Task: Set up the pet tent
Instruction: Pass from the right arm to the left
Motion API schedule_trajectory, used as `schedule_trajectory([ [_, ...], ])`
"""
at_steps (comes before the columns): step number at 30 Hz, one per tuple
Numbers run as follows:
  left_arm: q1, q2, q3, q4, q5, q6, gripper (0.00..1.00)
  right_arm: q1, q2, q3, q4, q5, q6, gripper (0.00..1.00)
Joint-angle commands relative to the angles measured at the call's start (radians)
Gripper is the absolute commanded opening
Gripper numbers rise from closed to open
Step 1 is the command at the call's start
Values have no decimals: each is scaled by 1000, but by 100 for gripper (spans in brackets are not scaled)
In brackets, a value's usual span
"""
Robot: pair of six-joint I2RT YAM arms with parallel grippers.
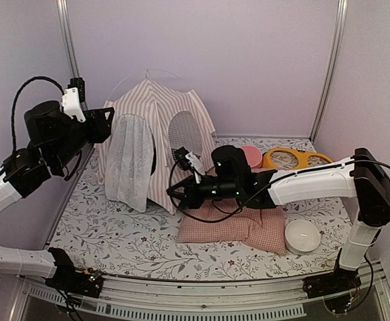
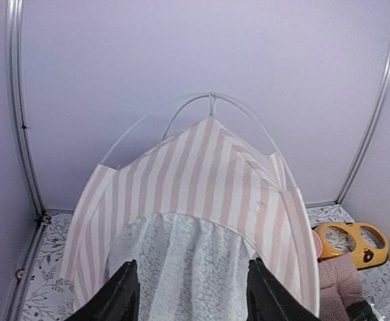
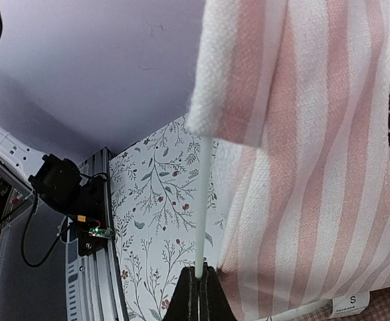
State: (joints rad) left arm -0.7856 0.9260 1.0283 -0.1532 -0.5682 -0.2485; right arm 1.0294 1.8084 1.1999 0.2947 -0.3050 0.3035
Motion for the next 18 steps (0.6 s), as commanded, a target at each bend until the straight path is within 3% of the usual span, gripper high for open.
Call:
schedule_trajectory([
  [1, 185, 82, 121, -103, 153, 85, 57, 6, -60, -44, -3, -55, -74, 0],
  [4, 337, 148, 200, -120, 300, 95, 58, 5, -78, -71, -9, -63, -90, 0],
  [11, 523, 293, 327, -227, 548, 137, 58, 5, -113, -115, -39, -53, -125, 0],
  [18, 665, 301, 246, -229, 756, 160, 58, 6, -122, -122, -62, -66, -148, 0],
])
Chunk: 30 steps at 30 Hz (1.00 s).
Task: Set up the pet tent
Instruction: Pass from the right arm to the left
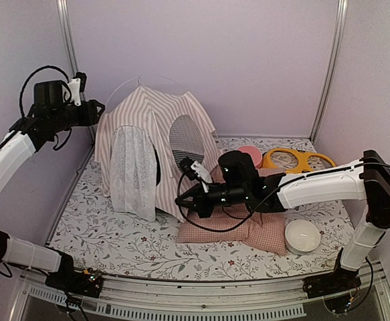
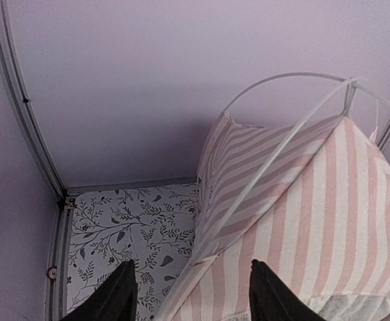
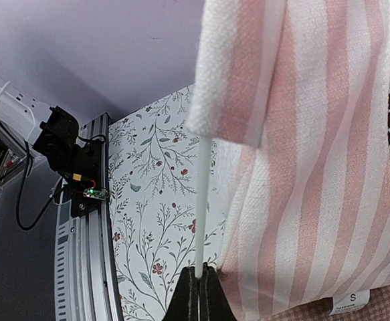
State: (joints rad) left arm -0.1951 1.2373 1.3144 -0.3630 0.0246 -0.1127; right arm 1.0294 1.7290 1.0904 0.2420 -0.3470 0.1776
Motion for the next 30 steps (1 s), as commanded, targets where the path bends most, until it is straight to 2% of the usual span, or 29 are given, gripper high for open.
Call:
schedule_trajectory([
  [1, 90, -13, -57, -5, 185, 26, 58, 6, -43, -12, -11, -29, -24, 0],
  [8, 141, 26, -116, 47, 364, 49, 56, 6, -47, -12, -31, -37, -37, 0],
  [17, 143, 39, -170, 96, 321, 73, 53, 6, -58, 0, -46, -30, -45, 0],
  [20, 143, 36, -185, 118, 325, 72, 45, 6, -62, 6, -49, -22, -50, 1],
  [27, 135, -35, -211, 164, 333, 80, 0, 4, -61, 57, -75, 3, -62, 8],
  [30, 132, -91, -214, 177, 308, 96, 0, 4, -62, 84, -83, 20, -64, 9],
])
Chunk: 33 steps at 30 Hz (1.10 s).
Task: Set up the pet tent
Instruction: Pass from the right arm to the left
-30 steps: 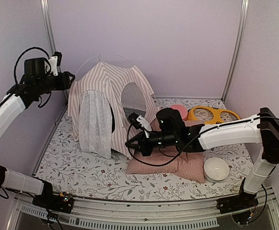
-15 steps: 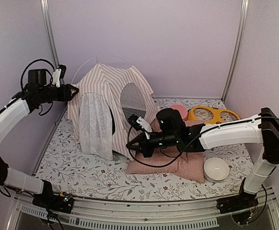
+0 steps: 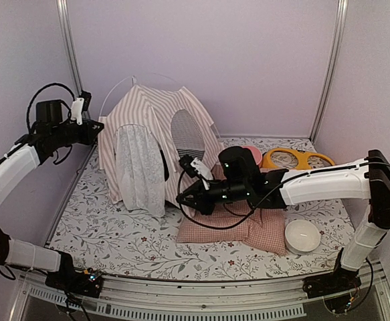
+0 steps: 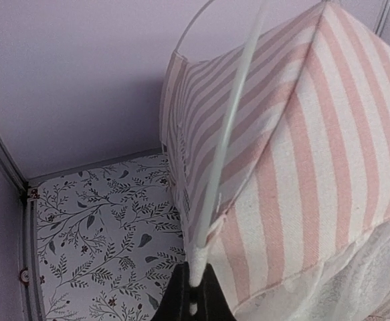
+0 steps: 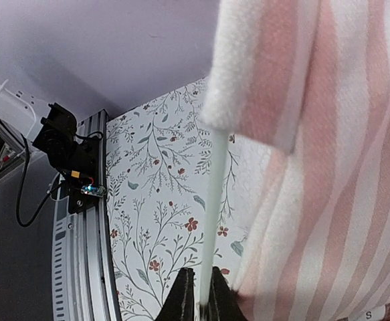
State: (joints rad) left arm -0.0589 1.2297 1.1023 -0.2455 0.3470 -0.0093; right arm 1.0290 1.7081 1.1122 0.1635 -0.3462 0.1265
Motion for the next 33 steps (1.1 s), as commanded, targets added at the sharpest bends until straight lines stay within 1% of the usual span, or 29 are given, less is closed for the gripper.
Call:
schedule_trajectory([
  [1, -4, -100, 0, 60, -21, -5, 0, 5, -40, 74, -10, 28, -14, 11],
  [3, -3, -136, 8, 60, -35, 2, 0, 3, -37, 90, -26, 51, -13, 17],
  [5, -4, -177, 11, 60, -64, 11, 0, 2, -37, 130, -40, 67, -12, 29],
  [7, -3, -217, 13, 60, -112, 20, 0, -4, -42, 148, -47, 85, -9, 43],
  [10, -2, -277, 12, 64, -232, 21, 0, -28, -51, 167, -53, 108, 15, 62],
  [13, 0, -323, 7, 79, -320, 27, 0, -67, -53, 186, -56, 113, 47, 74],
  [15, 0, -345, 4, 89, -368, 35, 0, -99, -53, 197, -57, 117, 75, 80],
  [16, 1, -352, 2, 92, -381, 39, 0, -113, -54, 200, -56, 116, 86, 91],
  [17, 1, -357, 3, 97, -384, 48, 0, -128, -55, 203, -56, 116, 104, 94],
  [21, 3, -346, 12, 91, -404, 68, 0, -189, -48, 208, -58, 123, 158, 97],
  [26, 10, -327, 5, 66, -417, 110, 0, -265, -28, 200, -56, 73, 228, 97],
  [33, 16, -355, -78, 4, -436, 134, 0, -295, 3, 185, -55, 54, 245, 98],
])
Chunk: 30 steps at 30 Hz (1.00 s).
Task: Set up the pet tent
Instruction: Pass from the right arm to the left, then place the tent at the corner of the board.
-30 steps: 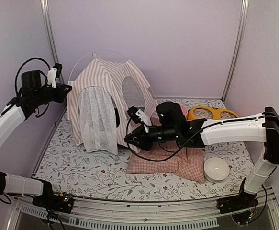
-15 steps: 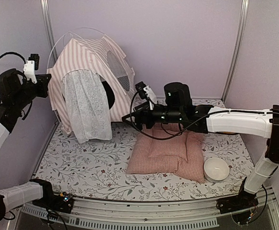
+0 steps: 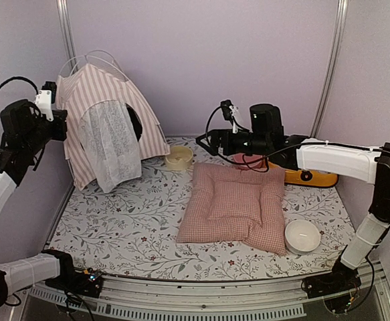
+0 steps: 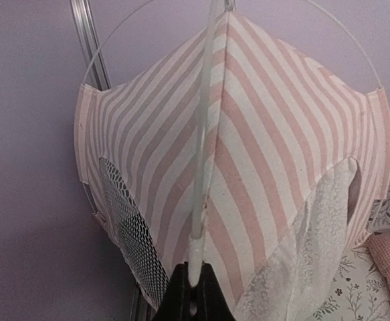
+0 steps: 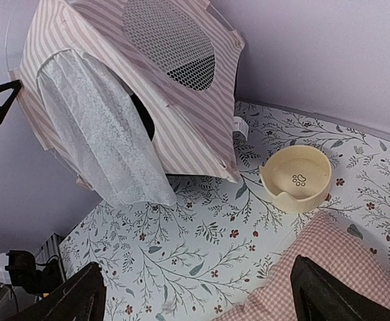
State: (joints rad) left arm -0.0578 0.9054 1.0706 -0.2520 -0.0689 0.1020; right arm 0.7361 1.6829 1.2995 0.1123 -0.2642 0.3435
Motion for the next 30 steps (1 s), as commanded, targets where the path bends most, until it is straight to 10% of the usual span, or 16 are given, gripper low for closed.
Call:
schedule_trajectory([
  [1, 16, -40, -68, 4, 1, 24, 0, -2, 33, -5, -3, -30, 28, 98],
  [15, 19, -205, -302, 27, 2, 32, 3, -24, 53, -55, -8, -50, 28, 100],
  [19, 17, -209, -285, 23, 2, -41, 55, -27, 45, -66, -16, -43, 30, 99],
  [25, 17, -182, -143, -70, -31, -95, 96, -30, 15, -82, -27, -12, 28, 99],
  [30, 15, -195, -73, -84, 29, -130, 99, -36, -18, -126, -32, 26, 30, 99],
])
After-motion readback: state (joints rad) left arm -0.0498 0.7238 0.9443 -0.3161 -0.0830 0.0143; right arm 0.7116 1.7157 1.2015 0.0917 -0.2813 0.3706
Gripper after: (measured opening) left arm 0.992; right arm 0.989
